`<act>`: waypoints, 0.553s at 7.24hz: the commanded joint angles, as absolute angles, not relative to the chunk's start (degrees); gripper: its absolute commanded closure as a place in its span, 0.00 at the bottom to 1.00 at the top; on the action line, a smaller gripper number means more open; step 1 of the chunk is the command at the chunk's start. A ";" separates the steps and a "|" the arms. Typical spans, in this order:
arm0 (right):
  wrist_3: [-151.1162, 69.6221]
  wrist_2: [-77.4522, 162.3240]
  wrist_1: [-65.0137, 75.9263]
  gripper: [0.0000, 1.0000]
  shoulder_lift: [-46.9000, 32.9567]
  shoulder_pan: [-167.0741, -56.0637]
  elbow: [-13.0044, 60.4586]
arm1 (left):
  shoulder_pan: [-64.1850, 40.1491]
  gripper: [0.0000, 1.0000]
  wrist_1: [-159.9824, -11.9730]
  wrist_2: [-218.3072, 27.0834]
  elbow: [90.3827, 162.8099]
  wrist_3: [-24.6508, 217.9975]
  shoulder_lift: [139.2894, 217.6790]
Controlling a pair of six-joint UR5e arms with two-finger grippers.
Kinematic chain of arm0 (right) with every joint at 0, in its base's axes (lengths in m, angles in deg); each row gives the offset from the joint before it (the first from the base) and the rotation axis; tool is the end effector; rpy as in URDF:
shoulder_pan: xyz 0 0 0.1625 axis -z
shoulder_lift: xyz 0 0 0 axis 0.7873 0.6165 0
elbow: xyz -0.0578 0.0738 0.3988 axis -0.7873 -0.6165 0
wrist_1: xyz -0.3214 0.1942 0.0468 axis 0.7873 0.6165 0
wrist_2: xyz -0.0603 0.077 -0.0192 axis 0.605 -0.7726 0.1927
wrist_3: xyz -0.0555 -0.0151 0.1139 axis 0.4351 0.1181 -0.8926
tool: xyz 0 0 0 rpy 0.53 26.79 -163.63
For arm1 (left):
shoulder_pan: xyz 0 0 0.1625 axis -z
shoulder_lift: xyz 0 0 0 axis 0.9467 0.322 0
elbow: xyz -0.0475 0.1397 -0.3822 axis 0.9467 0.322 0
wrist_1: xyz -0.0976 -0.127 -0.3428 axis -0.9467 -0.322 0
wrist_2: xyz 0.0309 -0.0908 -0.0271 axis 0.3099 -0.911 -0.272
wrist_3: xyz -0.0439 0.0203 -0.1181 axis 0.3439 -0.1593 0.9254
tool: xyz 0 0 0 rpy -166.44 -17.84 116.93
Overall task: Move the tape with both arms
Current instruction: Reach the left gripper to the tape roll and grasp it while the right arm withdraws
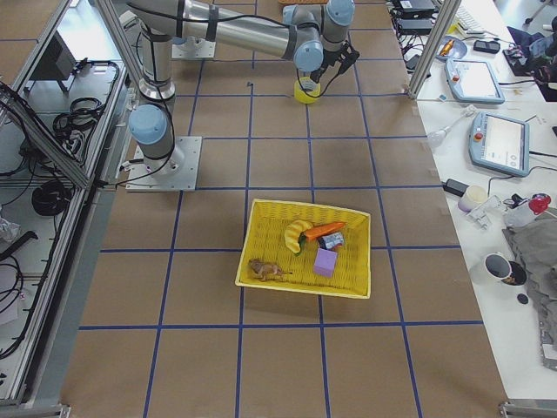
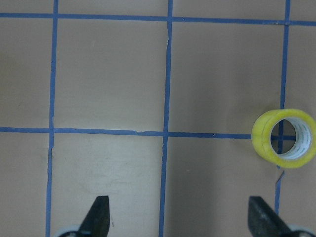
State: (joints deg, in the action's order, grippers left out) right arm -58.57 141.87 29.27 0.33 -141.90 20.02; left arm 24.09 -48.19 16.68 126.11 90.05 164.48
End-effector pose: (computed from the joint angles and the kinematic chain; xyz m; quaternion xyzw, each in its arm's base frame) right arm 0.1630 -0.5341 0.3610 0.2948 0.9481 0.0476 0.1091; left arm -0.1776 -0.4891 0.4152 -0.0248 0.9985 -0.0479 0.0010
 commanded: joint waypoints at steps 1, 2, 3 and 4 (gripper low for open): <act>-43.45 155.48 19.27 0.00 7.05 -139.39 19.94 | 30.89 0.00 -40.60 16.63 128.95 96.23 171.78; -42.28 155.20 15.41 0.00 10.55 -139.56 20.55 | 32.57 0.00 -31.49 16.36 130.45 99.84 176.25; -39.91 155.80 14.85 0.00 11.37 -140.09 20.38 | 34.41 0.00 -28.18 16.36 130.37 102.13 179.60; -38.24 155.64 14.84 0.00 11.98 -140.35 20.29 | 35.56 0.00 -27.10 16.01 130.46 102.85 181.98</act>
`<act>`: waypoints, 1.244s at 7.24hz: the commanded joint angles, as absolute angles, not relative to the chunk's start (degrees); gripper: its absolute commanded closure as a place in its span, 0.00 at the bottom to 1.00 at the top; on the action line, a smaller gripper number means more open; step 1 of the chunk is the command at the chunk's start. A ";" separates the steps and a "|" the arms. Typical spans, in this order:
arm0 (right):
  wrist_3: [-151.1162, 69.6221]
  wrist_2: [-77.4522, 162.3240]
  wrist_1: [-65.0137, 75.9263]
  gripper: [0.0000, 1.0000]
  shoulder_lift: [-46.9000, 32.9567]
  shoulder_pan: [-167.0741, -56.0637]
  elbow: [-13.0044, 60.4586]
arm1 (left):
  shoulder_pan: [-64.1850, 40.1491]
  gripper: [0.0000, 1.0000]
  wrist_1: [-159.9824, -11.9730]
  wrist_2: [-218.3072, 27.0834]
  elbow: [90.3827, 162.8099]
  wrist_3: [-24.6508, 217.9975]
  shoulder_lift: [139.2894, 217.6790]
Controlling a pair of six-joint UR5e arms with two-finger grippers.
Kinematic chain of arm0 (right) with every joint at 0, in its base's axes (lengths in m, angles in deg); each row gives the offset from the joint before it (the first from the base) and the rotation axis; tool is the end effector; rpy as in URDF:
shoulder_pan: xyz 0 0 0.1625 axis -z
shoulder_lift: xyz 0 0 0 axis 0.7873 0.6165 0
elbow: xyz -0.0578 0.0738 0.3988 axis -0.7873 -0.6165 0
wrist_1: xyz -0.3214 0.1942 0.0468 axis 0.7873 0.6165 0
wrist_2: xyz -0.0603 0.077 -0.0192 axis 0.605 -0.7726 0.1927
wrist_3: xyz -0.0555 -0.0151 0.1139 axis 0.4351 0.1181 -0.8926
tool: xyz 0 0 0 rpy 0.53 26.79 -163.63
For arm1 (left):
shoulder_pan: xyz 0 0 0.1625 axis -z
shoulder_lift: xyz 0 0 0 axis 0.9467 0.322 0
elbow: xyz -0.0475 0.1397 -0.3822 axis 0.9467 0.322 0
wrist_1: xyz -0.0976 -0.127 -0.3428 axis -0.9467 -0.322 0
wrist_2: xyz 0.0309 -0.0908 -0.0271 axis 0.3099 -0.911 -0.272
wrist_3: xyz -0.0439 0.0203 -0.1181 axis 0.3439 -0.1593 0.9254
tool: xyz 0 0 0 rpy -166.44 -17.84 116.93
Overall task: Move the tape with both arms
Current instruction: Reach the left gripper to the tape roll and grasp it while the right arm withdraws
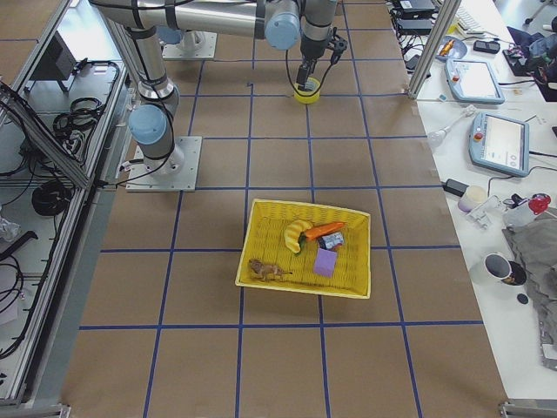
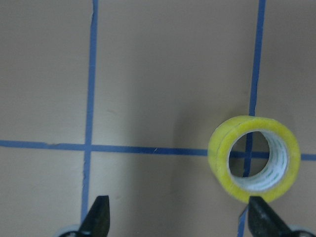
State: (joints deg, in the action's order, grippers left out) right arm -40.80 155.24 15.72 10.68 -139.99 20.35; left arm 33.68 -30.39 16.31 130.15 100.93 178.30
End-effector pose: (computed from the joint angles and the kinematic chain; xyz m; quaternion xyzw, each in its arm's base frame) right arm 0.1181 -0.4644 0.4230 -0.1607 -0.9860 -0.0441 0.0037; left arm -0.2748 -0.5178 0.2876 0.0359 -0.9982 0.0459 0.0104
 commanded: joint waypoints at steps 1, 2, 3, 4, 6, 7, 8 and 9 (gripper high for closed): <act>-38.05 155.81 14.76 0.00 13.03 -141.05 20.55 | 36.79 0.03 -26.22 16.01 130.63 103.64 184.35; -38.04 155.81 14.49 0.00 13.22 -142.19 20.56 | 38.72 0.05 -24.99 16.01 130.81 104.17 185.86; -38.13 156.68 14.49 0.00 13.22 -143.94 20.56 | 38.91 0.07 -24.81 16.18 131.07 104.18 187.61; -38.39 157.82 14.58 0.00 13.13 -144.65 20.56 | 38.91 0.18 -22.80 16.10 131.16 104.27 189.02; -38.14 157.83 14.93 0.00 13.13 -144.66 20.47 | 38.91 0.45 -21.91 16.45 131.43 103.57 189.91; -37.78 157.83 15.19 0.00 12.96 -144.14 20.38 | 38.91 0.61 -21.91 16.62 131.51 103.39 190.00; -36.82 157.92 15.54 0.00 12.96 -143.96 20.29 | 38.91 0.90 -21.91 16.62 131.69 103.65 190.18; -35.94 158.09 17.55 0.00 12.96 -143.78 20.29 | 38.83 1.00 -21.91 16.62 131.60 103.04 189.92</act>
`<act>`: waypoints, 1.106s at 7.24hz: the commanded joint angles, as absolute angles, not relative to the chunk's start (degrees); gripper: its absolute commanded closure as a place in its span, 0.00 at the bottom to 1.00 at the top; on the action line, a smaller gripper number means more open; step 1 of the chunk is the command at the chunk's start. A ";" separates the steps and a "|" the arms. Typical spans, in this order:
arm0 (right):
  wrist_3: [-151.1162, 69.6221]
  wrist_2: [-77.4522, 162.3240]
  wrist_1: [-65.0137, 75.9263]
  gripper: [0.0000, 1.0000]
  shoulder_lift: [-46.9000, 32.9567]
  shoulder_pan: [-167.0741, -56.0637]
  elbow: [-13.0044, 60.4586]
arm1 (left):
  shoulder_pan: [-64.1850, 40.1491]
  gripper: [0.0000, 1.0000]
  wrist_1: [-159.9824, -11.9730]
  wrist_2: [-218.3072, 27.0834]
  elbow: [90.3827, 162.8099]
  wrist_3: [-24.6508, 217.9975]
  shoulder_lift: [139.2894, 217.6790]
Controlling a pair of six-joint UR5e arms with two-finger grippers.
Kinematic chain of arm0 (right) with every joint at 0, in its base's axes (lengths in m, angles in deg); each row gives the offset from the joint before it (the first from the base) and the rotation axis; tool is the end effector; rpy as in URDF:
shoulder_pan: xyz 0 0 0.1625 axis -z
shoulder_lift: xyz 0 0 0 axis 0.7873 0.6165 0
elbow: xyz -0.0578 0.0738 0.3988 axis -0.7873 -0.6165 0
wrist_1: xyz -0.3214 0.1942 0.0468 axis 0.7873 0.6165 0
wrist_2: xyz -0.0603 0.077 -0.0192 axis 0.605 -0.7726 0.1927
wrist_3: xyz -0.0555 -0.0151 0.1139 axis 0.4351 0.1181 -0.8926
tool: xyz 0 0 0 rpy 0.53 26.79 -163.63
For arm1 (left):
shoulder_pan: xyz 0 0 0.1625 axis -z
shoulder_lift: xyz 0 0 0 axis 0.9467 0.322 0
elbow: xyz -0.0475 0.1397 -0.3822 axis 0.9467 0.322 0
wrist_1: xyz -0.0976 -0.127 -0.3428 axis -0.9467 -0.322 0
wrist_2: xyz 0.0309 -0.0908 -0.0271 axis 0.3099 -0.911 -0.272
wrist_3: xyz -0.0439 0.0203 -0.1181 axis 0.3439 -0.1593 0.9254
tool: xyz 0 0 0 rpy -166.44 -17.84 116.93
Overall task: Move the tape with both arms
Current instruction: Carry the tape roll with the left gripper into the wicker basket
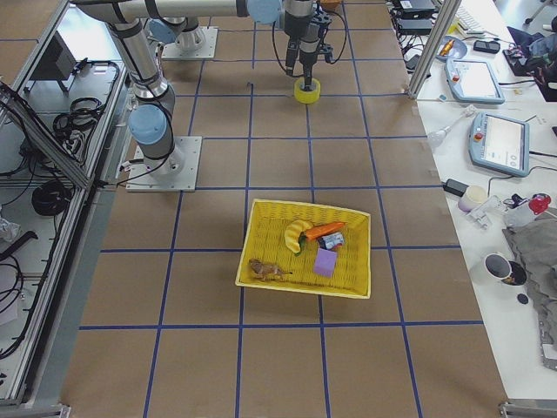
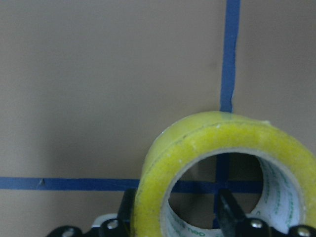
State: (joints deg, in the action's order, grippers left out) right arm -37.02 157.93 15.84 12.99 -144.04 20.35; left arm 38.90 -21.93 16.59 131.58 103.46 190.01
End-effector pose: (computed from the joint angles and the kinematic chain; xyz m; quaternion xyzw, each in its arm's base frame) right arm 0.1442 -0.4445 0.4417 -0.0925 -0.9952 -0.0200 0.0243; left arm -0.3286 -0.5139 0.1734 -0.0123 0.9999 -0.0078 0.0033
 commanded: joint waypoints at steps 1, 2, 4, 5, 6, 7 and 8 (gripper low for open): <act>-32.02 158.09 18.70 0.00 12.87 -143.61 20.29 | 38.65 1.00 -21.91 16.89 131.43 102.95 189.31; -31.81 158.09 18.71 0.00 12.96 -143.52 20.29 | 36.91 1.00 -21.99 17.06 130.91 102.69 188.17; -31.45 158.09 19.15 0.00 12.96 -143.43 20.38 | 28.85 1.00 -24.27 12.18 130.47 99.72 182.74; -31.37 158.36 18.80 0.00 12.96 -143.43 20.47 | 23.50 1.00 -31.59 11.88 128.98 91.60 179.84; -30.32 161.66 18.97 0.00 13.04 -143.52 20.64 | 15.88 1.00 -39.93 12.40 127.31 81.78 177.02; -28.92 162.13 18.80 0.00 13.04 -143.52 20.73 | 7.36 1.00 -45.84 12.41 124.77 72.20 175.17; -29.08 161.96 18.62 0.00 13.04 -143.52 20.82 | -0.99 1.00 -52.42 12.58 121.44 63.05 174.63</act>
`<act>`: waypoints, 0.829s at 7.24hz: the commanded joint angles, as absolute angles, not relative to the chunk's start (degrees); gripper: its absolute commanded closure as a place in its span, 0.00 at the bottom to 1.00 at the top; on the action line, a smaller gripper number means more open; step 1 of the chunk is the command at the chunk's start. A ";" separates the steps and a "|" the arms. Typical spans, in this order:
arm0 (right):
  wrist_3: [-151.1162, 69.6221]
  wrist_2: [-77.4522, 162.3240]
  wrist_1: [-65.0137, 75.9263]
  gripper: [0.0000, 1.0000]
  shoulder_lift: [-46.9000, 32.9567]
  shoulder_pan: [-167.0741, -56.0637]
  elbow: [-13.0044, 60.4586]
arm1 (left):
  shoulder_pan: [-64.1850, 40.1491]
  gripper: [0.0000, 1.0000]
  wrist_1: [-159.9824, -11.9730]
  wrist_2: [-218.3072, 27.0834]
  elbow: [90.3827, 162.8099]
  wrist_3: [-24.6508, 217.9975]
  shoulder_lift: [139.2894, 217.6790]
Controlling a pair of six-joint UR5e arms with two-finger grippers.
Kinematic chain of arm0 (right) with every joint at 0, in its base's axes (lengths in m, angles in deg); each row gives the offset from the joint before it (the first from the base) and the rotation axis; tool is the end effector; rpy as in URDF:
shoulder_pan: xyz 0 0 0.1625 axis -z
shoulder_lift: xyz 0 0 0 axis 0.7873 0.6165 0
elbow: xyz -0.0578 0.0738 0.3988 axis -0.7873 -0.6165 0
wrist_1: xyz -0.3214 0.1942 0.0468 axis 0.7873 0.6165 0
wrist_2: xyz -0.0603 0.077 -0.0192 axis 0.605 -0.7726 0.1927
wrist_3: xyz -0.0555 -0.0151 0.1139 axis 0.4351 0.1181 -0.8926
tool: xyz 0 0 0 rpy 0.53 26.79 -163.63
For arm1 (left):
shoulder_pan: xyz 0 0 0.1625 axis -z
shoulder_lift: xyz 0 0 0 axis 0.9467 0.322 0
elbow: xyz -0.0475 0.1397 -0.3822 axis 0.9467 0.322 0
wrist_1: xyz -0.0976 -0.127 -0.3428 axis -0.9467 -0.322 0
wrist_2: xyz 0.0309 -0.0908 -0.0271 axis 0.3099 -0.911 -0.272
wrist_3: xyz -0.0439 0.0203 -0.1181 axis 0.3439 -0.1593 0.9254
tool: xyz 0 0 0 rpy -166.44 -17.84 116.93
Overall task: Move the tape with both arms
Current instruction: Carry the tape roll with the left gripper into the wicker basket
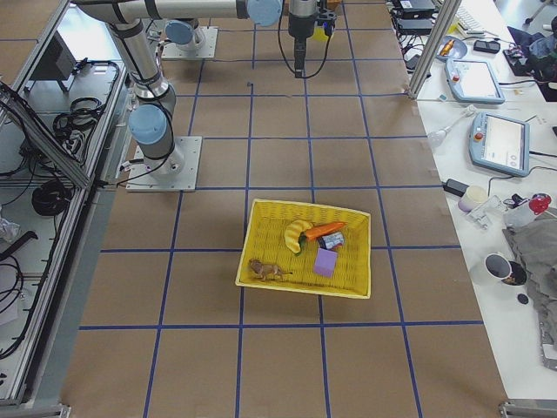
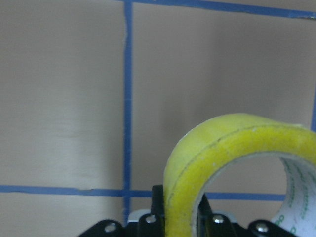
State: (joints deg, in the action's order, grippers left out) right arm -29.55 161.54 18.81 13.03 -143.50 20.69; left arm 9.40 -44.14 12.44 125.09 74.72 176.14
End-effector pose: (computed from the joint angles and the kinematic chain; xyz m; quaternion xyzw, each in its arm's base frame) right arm 0.1322 -0.4519 0.4450 -0.0326 -0.9981 0.0035 0.0529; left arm -0.0482 -0.5733 0.3226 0.0192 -0.9993 -0.0056 0.0315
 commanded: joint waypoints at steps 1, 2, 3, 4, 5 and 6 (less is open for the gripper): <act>-29.08 162.05 18.62 0.00 13.04 -143.52 20.82 | -9.08 1.00 -53.45 12.58 120.54 47.99 175.49; -28.99 162.14 18.45 0.00 13.04 -143.52 20.82 | -16.38 1.00 -51.20 12.93 119.83 36.18 177.50; -28.99 162.05 18.45 0.00 13.04 -143.52 20.82 | -20.89 1.00 -43.34 16.41 119.74 29.89 180.05; -29.08 162.14 18.18 0.00 13.04 -143.61 20.82 | -22.59 1.00 -38.91 18.71 117.91 26.87 182.94; -29.08 162.14 18.18 0.00 13.04 -143.52 20.82 | -22.70 1.00 -38.35 18.73 113.54 24.92 187.58; -29.08 162.22 18.01 0.00 13.04 -143.61 20.82 | -22.78 1.00 -38.25 18.39 108.80 24.29 193.02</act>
State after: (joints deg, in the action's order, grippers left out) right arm -29.07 162.15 18.18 13.05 -143.56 20.82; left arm -22.18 -39.33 18.24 114.11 26.24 186.82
